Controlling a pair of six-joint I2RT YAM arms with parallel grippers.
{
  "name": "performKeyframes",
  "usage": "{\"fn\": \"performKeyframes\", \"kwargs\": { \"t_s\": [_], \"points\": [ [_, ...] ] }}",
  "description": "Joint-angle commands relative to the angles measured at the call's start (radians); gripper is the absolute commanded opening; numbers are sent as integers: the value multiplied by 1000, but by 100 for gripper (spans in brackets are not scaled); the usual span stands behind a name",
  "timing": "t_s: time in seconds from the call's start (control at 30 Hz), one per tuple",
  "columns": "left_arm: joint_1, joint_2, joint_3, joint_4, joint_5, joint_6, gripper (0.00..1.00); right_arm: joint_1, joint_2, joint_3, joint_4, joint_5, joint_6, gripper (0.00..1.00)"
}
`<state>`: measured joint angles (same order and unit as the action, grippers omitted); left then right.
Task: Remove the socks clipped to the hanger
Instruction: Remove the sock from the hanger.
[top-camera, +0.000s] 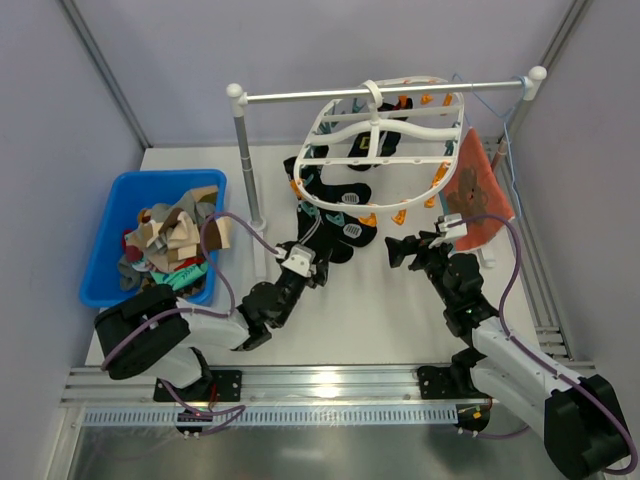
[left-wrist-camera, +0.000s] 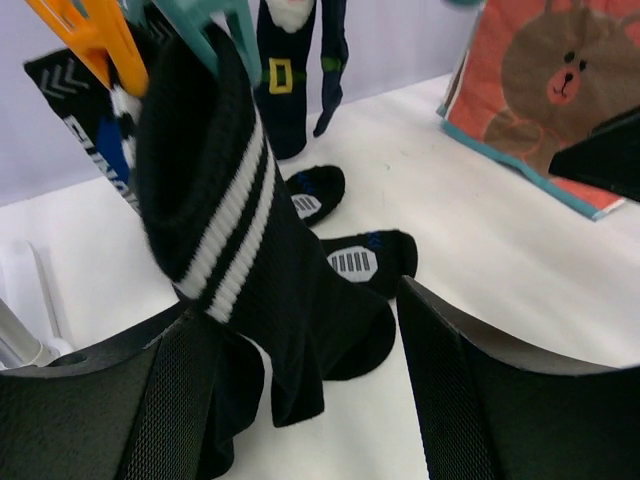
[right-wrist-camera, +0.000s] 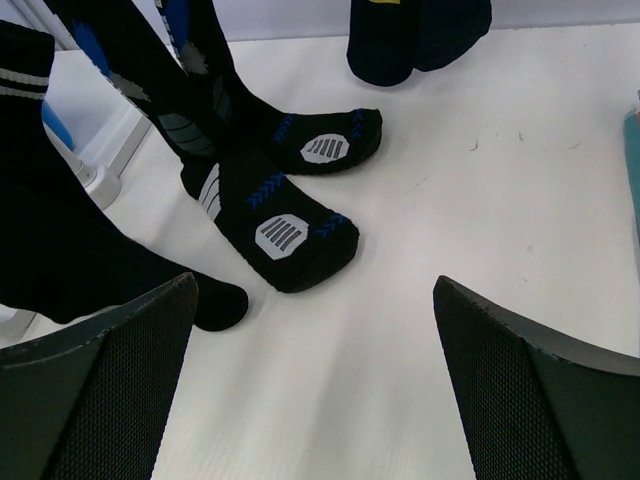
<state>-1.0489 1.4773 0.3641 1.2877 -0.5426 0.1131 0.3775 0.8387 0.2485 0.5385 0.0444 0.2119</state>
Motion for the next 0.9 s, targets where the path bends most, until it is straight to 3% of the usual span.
{"fn": "performKeyframes", "kwargs": {
  "t_s": [0.0, 0.17, 0.37, 0.43, 0.47, 0.6, 0.73, 0.87],
  "points": [
    [-3, -63, 15, 257, -33, 25, 68, -2, 3, 29, 52, -14, -11, 100],
    [-37, -60, 27, 257, -34, 22, 67, -2, 17, 34, 52, -17, -14, 100],
    [-65, -3, 73, 259, -85, 79, 60, -2, 17, 34, 52, -24, -14, 100],
    [-65, 3, 82, 259, -105, 94, 51, -3, 17, 32, 52, -28, -12, 100],
    [-65, 6, 85, 259, -108, 109, 40, -2, 17, 32, 57, -31, -16, 99],
    [-63, 26, 116, 259, -132, 152, 19, -2, 29, 31, 77, -89, -22, 100],
    [-62, 46, 144, 259, -152, 178, 17, 1, 53, 29, 107, -161, -34, 100],
    [-57, 67, 168, 259, -152, 184, 0, 30, 51, 21, 135, -173, -55, 100]
  ]
}}
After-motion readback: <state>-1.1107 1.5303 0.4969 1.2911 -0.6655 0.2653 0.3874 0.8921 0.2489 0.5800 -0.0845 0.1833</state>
